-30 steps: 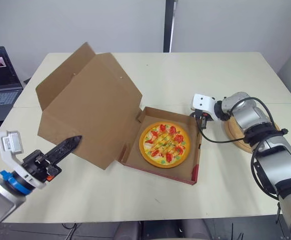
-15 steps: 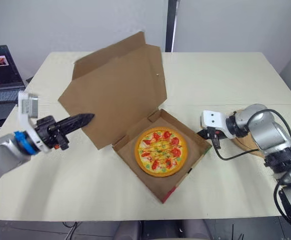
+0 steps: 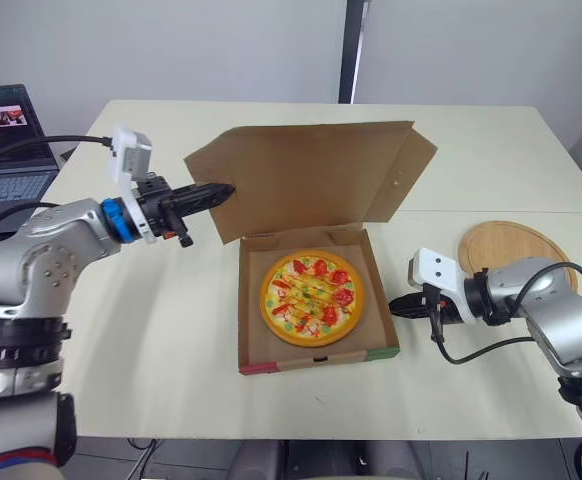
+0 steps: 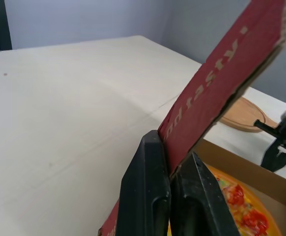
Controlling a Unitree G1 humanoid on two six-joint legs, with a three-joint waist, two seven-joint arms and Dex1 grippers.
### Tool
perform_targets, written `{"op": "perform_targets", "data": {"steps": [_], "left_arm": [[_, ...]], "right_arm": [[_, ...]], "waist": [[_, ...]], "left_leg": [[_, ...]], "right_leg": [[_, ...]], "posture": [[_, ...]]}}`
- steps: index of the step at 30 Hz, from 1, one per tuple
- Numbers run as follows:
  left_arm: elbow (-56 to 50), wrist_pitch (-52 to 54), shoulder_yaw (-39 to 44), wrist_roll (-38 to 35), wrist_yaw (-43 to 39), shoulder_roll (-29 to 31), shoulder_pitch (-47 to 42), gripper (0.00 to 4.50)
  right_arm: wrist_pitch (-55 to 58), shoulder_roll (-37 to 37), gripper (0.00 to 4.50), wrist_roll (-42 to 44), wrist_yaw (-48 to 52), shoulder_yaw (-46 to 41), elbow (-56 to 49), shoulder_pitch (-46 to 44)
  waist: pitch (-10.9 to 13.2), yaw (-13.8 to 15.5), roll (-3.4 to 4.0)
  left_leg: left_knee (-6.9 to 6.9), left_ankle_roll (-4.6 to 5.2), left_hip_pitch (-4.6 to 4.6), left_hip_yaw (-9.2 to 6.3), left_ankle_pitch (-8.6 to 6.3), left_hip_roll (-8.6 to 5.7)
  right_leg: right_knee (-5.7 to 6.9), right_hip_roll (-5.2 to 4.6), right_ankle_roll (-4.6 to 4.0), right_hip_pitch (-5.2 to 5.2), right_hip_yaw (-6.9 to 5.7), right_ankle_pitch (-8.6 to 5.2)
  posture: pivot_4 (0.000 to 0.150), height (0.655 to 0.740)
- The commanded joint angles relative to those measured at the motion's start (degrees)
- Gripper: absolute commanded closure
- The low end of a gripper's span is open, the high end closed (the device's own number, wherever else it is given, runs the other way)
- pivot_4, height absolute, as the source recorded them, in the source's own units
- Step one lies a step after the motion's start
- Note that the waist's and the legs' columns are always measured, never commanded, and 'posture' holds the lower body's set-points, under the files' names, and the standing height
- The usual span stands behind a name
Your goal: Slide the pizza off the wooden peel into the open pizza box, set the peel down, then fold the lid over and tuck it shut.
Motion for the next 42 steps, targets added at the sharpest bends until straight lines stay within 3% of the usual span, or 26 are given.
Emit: {"op": "perform_targets", "data": {"steps": [1,10,13,16,24,33,37,42], "left_arm": [[3.8,-2.07,-2.73,3.99,-3.7,-2.36,-3.73,4.5],[9.65,-3.77,-2.69,9.46,-7.66,-5.71,-8.23,4.5],[10.28,-3.94,-2.11,10.31,-8.21,-5.72,-9.12,4.5],[10.62,-4.05,-1.47,10.92,-8.38,-5.85,-9.77,4.5],[11.31,-4.84,-0.99,12.52,-8.55,-6.18,-10.5,4.5],[12.48,-5.94,-0.63,14.28,-8.36,-7.19,-11.36,4.5],[12.69,-6.5,-0.29,14.66,-7.99,-7.58,-11.11,4.5],[12.94,-7.08,0.02,15.27,-7.61,-8.26,-11.01,4.5]], "right_arm": [[1.93,0.5,4.46,3.32,-2.79,-1.79,-5.04,1.2],[5.1,1.53,4.46,6.34,-10.03,-3.36,-7.37,3.57],[3.22,1.7,4.46,7.16,-12.62,-7.74,-4.23,2.41],[-0.64,2.35,3.85,7.28,-15.26,-11.8,-0.21,1.18],[-4.45,12.42,1.07,8.22,-27.07,-17.23,9.48,-8.66],[-5.79,16.75,1.07,8.92,-33.38,-16.65,13.03,-15.2],[-5.11,15.97,2.3,10.03,-32.96,-16.45,11.88,-15.04],[-4.03,15.67,4.25,11.04,-33.3,-16.38,10.72,-14.88]], "waist": [[0.0,-0.01,0.0],[-0.01,-0.2,-0.02],[-0.01,-0.12,-0.01],[-0.01,-0.09,-0.01],[-0.01,-0.38,-0.01],[-0.01,-0.4,-0.01],[-0.01,-0.45,-0.01],[-0.01,-0.55,-0.01]], "left_leg": [[0.01,0.0,-0.01,-0.01,0.0,0.0],[0.07,0.0,-0.08,-0.05,0.0,-0.01],[0.17,0.0,-0.12,-0.06,0.0,-0.02],[0.35,0.01,-0.18,-0.06,0.0,-0.07],[0.53,0.01,-0.2,-0.05,0.0,-0.04],[0.56,0.01,-0.27,-0.05,0.0,-0.09],[0.56,0.01,-0.28,-0.04,0.0,-0.09],[0.57,0.01,-0.28,-0.03,0.0,-0.09]], "right_leg": [[0.0,0.0,0.0,0.0,-0.01,0.0],[0.0,-0.02,0.04,-0.05,-0.05,0.04],[0.01,-0.02,0.07,-0.04,-0.05,0.07],[0.01,-0.02,0.13,-0.02,-0.03,0.17],[0.09,0.02,0.02,-0.05,0.0,0.28],[0.09,0.01,0.02,-0.14,0.02,0.34],[0.1,0.02,0.02,-0.16,0.03,0.35],[0.13,0.02,0.02,-0.17,0.04,0.35]], "posture": [[0.15,0.74],[0.15,0.74],[0.15,0.74],[0.15,0.74],[0.15,0.74],[0.15,0.74],[0.15,0.74],[0.15,0.74]]}}
